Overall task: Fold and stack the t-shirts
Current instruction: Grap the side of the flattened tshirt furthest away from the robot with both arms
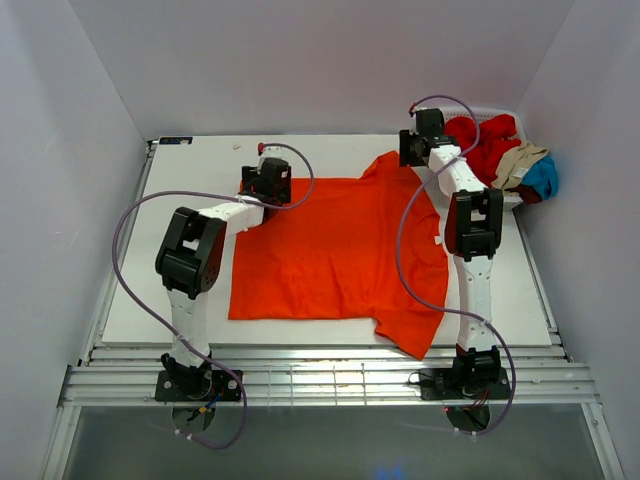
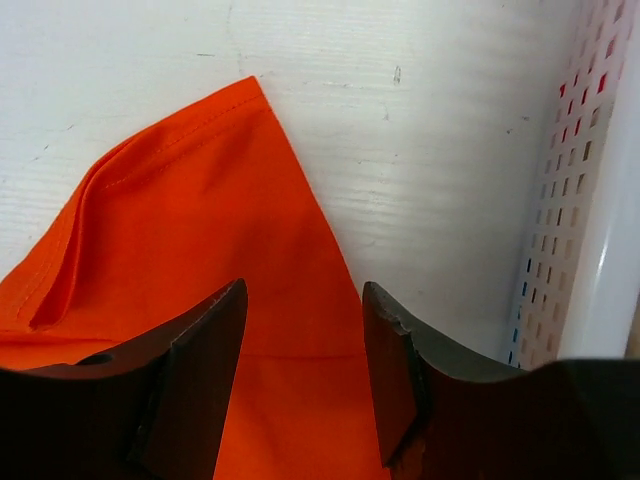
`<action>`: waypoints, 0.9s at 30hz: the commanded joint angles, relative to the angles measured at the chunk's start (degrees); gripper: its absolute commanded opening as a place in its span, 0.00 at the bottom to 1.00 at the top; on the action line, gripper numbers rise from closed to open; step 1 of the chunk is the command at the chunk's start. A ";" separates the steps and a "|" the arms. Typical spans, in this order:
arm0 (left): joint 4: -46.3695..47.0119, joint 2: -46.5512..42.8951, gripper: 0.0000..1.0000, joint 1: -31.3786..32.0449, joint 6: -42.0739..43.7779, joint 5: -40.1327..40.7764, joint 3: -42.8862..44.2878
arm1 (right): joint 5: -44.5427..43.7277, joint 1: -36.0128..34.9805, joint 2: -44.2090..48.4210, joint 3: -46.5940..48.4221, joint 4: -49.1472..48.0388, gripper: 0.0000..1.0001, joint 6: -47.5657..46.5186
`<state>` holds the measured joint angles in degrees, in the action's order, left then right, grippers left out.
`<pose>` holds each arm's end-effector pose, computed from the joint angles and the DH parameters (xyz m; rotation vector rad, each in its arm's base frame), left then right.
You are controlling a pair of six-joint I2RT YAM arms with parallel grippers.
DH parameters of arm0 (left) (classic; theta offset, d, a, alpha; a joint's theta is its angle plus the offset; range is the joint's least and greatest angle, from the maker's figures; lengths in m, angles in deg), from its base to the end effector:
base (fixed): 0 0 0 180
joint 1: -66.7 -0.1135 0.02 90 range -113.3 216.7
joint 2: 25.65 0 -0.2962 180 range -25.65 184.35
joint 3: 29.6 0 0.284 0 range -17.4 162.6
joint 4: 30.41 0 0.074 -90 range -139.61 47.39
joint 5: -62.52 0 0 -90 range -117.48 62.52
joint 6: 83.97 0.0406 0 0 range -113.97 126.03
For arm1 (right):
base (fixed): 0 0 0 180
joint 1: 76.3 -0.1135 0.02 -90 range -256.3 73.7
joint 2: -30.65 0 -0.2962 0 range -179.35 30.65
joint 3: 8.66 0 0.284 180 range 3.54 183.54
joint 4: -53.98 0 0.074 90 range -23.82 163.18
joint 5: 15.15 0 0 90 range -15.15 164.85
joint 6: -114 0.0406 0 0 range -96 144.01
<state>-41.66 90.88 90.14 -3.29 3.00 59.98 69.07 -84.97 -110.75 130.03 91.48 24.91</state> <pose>0.4588 -0.1765 0.1824 -0.0178 2.1444 0.2646 0.6160 0.0898 0.2110 -0.1004 2.2662 -0.0262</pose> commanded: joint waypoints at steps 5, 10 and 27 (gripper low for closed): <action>4.14 2.29 0.89 -4.28 5.01 1.86 7.51 | 5.17 2.07 -5.02 6.66 -1.13 0.56 0.94; 1.61 6.16 0.89 -6.65 5.45 0.90 11.38 | 8.15 2.60 -7.21 7.71 -1.48 0.57 1.90; -6.75 11.96 0.86 -10.26 0.53 -5.25 17.10 | 8.42 2.95 -6.69 6.83 -0.95 0.58 2.70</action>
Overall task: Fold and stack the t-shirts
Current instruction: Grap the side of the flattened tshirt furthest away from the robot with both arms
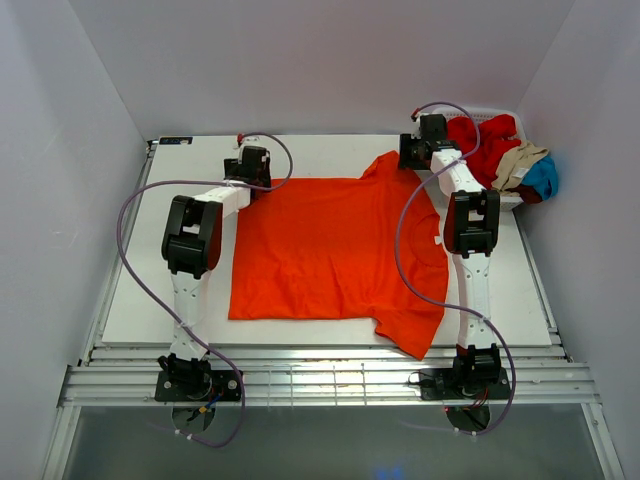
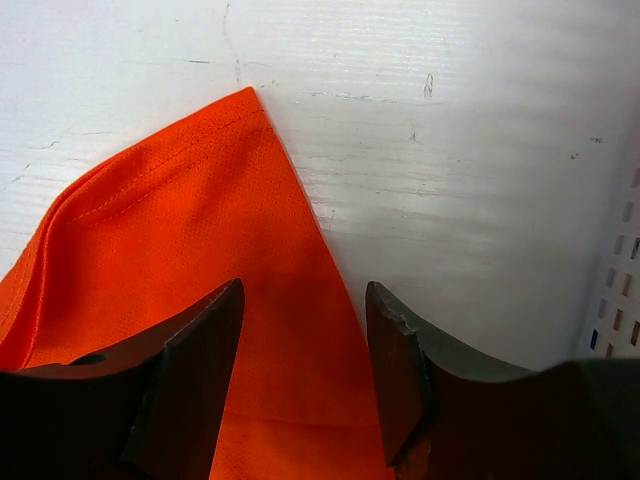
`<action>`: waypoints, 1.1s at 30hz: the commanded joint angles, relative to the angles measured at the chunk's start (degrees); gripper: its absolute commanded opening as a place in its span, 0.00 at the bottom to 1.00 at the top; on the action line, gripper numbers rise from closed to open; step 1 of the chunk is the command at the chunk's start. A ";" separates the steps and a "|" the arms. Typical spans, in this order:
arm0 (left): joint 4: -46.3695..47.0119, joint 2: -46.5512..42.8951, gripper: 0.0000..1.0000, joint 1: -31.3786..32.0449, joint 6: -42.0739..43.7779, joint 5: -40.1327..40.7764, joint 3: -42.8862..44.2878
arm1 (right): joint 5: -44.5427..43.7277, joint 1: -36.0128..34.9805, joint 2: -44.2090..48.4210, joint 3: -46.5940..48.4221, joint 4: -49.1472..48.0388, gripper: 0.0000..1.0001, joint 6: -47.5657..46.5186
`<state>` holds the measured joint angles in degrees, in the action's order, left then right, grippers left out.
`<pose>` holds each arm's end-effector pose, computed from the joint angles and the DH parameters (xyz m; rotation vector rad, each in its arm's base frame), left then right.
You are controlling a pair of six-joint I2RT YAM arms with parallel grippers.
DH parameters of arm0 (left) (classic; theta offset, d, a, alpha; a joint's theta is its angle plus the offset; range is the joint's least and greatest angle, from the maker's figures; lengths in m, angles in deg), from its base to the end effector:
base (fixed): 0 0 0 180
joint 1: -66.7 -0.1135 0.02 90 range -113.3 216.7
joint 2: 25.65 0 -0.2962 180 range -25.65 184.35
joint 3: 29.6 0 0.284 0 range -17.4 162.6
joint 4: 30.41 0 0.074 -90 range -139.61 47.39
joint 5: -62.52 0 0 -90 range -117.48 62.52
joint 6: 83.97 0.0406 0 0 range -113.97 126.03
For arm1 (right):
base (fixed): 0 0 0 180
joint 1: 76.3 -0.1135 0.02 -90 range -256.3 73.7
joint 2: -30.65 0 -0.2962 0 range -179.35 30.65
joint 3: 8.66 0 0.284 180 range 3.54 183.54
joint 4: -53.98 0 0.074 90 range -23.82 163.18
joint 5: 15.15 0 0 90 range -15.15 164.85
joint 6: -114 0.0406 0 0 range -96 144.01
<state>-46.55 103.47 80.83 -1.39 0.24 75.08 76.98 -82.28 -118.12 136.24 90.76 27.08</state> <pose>0.5369 -0.1157 0.1543 -0.1201 2.2020 0.3426 0.6399 0.0685 0.1733 -0.0773 2.2815 0.1251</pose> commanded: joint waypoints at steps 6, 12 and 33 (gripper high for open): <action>-2.65 2.27 0.83 -1.74 -0.93 -3.20 4.98 | -0.64 0.26 -0.03 1.24 -0.41 0.55 0.09; -1.51 3.07 0.80 -2.27 -0.75 -4.43 6.39 | -1.78 0.27 -0.38 1.77 -0.32 0.54 0.62; -4.49 6.32 0.56 -2.88 -0.05 -4.96 11.48 | -1.34 1.41 0.14 0.80 1.35 0.08 1.06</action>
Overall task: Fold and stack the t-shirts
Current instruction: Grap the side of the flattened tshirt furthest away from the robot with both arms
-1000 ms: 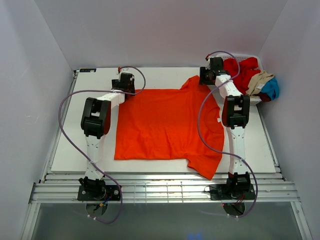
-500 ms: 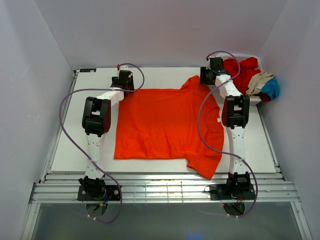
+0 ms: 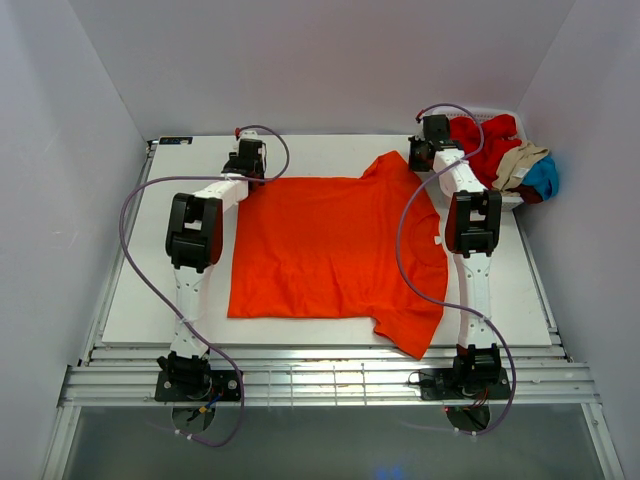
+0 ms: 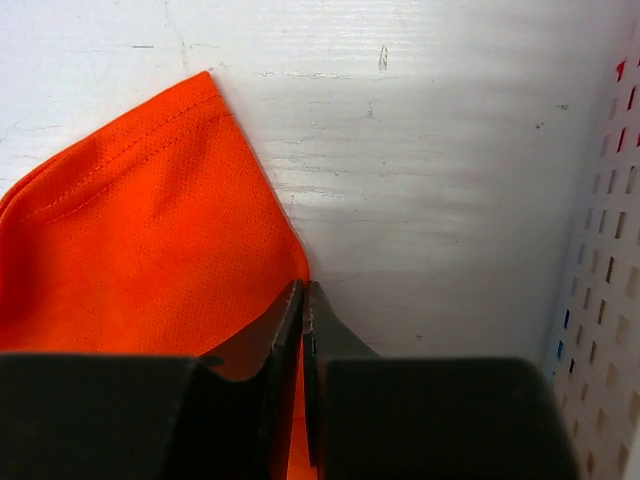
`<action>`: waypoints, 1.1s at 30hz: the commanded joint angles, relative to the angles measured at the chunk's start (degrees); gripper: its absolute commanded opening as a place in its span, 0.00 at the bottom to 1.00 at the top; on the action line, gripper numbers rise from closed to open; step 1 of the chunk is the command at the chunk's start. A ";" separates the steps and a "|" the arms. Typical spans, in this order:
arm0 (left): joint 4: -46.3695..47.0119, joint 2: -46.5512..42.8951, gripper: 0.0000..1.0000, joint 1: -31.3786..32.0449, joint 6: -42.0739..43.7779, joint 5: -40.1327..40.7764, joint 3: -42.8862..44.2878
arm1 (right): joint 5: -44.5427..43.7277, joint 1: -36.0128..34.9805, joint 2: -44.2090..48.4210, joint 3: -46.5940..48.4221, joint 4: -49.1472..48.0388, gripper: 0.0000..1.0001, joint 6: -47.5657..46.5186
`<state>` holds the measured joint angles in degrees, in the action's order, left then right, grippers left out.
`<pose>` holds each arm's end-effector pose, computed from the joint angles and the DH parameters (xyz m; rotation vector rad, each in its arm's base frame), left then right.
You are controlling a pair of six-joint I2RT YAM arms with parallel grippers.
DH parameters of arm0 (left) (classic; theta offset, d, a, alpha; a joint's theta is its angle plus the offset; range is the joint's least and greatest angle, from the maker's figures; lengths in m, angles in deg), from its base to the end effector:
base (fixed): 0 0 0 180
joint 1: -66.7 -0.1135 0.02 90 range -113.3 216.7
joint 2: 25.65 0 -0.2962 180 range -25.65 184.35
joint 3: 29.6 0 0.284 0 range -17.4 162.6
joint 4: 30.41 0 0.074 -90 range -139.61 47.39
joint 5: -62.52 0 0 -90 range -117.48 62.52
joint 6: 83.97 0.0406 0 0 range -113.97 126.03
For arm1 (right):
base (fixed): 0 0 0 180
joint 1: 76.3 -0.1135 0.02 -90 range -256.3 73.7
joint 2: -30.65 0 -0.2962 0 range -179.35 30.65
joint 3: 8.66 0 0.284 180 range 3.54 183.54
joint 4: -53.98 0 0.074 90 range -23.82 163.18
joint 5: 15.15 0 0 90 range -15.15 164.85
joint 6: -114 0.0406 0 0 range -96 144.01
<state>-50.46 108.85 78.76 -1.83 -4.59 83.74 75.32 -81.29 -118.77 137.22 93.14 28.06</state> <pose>0.5669 -0.1050 0.1489 -0.1227 2.2331 0.2694 0.6402 0.0562 0.1689 -0.0230 2.3176 0.0896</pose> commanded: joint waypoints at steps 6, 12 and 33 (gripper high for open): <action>-1.19 3.23 0.56 -1.42 1.70 -0.48 5.90 | 0.15 0.42 0.89 -0.45 -1.21 0.08 -0.19; -1.72 3.58 0.34 -1.86 1.62 0.04 6.08 | -0.12 0.51 1.15 -1.06 -1.30 0.08 -0.19; 0.65 -0.28 0.00 -2.03 2.76 0.92 4.24 | 10.16 0.34 7.39 -7.47 -10.26 0.08 5.88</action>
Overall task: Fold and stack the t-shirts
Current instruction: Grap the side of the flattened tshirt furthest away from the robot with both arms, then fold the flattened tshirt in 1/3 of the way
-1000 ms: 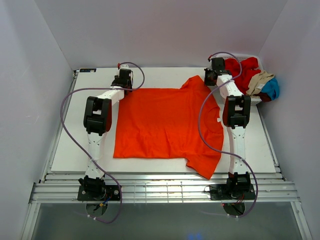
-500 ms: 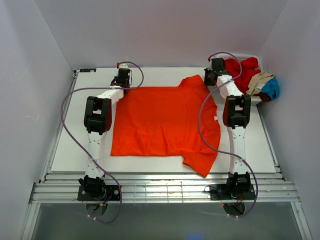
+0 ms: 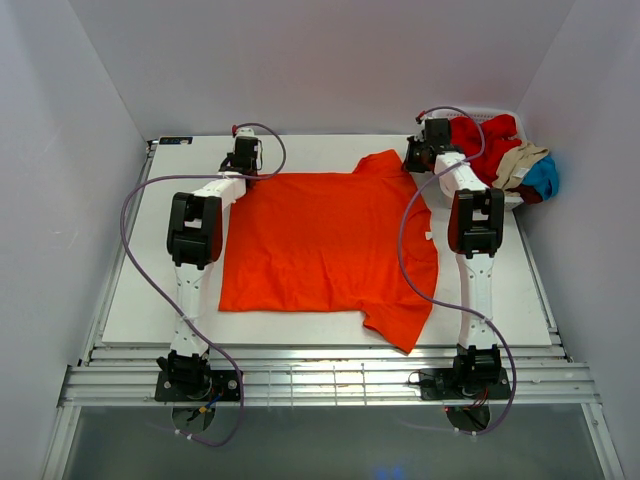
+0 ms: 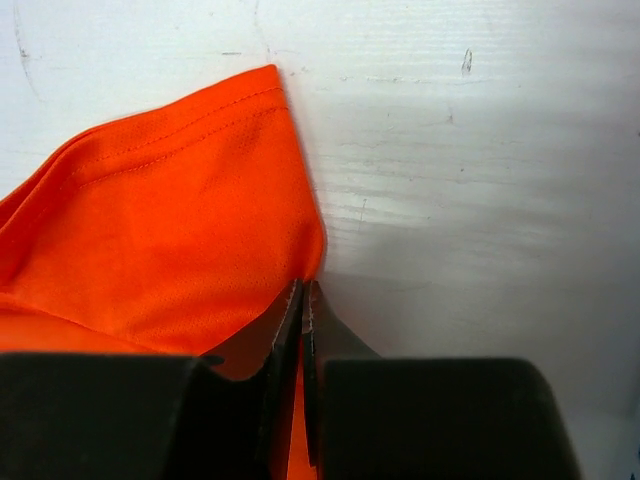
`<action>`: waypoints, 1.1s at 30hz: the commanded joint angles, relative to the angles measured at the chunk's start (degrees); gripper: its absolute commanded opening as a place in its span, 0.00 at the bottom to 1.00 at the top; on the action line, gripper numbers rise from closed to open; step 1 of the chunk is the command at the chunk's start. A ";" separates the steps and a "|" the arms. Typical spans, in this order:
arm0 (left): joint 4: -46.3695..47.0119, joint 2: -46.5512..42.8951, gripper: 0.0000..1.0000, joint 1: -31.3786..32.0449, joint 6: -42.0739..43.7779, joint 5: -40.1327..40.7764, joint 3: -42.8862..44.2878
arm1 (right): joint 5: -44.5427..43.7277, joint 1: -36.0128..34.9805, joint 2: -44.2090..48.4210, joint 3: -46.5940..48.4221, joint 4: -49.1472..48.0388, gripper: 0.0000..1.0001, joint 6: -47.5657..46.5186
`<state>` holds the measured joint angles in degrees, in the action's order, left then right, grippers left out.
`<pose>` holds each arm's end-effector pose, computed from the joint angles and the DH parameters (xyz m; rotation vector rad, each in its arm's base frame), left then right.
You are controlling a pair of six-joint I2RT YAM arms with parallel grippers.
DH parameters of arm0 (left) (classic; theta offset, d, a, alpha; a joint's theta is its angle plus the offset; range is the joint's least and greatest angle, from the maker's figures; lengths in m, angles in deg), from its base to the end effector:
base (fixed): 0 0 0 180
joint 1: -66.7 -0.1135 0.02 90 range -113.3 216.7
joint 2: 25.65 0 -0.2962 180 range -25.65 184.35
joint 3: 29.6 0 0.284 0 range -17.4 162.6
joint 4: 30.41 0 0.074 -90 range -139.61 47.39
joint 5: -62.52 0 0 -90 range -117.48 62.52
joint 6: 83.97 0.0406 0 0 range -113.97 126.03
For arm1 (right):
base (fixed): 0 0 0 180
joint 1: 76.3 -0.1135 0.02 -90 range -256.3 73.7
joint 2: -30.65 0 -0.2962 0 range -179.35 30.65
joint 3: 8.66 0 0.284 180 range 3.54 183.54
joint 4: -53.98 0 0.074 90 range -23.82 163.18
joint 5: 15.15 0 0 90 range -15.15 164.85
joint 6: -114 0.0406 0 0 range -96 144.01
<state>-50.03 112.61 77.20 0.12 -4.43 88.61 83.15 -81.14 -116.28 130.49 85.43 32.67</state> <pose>0.5865 -0.0925 0.1422 -0.1227 2.2112 0.2971 0.6353 0.0597 0.1645 -0.0022 2.2631 0.2892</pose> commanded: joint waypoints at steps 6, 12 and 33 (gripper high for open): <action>3.73 -9.31 0.00 -0.48 0.20 0.24 -4.76 | 1.99 0.18 11.31 -6.19 -4.39 0.08 0.30; 6.89 -13.62 0.00 -0.57 0.20 0.86 -9.51 | 1.64 0.18 16.94 -10.57 -4.65 0.08 -0.32; 14.01 -28.57 0.00 -0.57 -6.21 -0.81 -34.55 | -0.30 0.01 36.18 -38.16 -4.39 0.08 -1.81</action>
<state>-37.59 88.89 77.16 -3.82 -4.52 56.22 83.32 -81.19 -86.12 95.04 83.13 31.88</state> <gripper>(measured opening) 0.009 0.078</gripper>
